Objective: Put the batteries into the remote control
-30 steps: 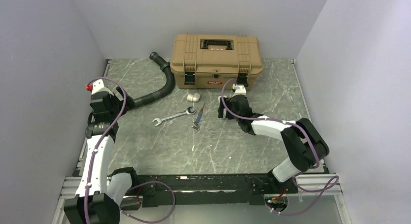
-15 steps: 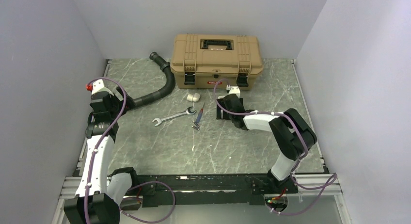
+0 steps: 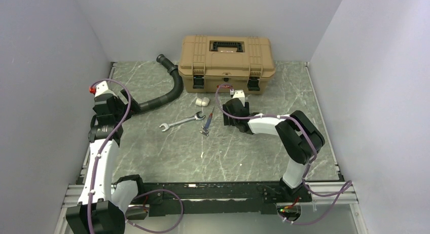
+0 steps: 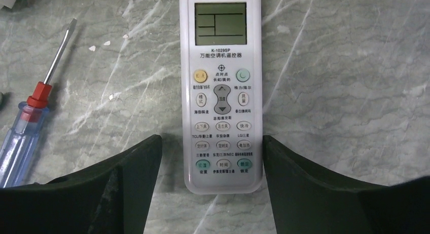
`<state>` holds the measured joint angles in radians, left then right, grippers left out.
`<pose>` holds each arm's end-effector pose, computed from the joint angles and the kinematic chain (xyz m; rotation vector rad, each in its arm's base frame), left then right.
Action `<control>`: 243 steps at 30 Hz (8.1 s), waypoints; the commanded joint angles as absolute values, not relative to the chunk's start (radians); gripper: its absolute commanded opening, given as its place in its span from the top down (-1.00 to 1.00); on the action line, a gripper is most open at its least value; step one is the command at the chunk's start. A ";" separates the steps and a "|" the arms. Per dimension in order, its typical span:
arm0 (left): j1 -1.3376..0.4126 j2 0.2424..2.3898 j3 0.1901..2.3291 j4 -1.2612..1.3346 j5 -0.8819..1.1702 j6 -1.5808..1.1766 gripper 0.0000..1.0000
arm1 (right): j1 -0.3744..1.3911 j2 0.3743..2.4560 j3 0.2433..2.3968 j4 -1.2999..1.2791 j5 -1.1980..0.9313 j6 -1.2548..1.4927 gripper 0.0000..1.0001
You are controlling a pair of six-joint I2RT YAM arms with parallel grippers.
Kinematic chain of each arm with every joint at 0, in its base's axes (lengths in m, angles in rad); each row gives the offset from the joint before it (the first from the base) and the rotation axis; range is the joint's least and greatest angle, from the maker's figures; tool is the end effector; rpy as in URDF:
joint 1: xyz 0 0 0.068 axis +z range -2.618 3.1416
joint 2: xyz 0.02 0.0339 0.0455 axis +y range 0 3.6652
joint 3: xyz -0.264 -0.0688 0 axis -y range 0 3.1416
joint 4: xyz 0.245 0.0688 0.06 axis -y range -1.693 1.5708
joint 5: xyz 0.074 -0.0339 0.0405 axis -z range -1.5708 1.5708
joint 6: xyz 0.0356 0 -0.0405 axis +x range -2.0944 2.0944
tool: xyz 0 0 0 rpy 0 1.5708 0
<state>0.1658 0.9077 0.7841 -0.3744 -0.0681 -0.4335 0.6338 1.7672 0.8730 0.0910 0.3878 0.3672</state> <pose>0.2010 0.0361 0.2986 -0.6506 1.9639 -0.0943 0.2868 0.1940 0.1420 -0.1245 2.2970 0.0493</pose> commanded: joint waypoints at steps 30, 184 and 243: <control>0.162 0.780 0.944 -0.555 0.109 -0.414 -0.99 | 0.688 1.247 0.695 0.103 0.017 0.199 1.00; -0.529 1.028 1.229 -0.377 0.210 -0.857 -0.99 | 0.966 1.149 1.051 -0.145 0.429 0.183 1.00; -0.580 0.996 1.128 -0.264 0.191 -0.864 1.00 | 1.132 1.098 1.072 0.026 0.280 0.275 -0.83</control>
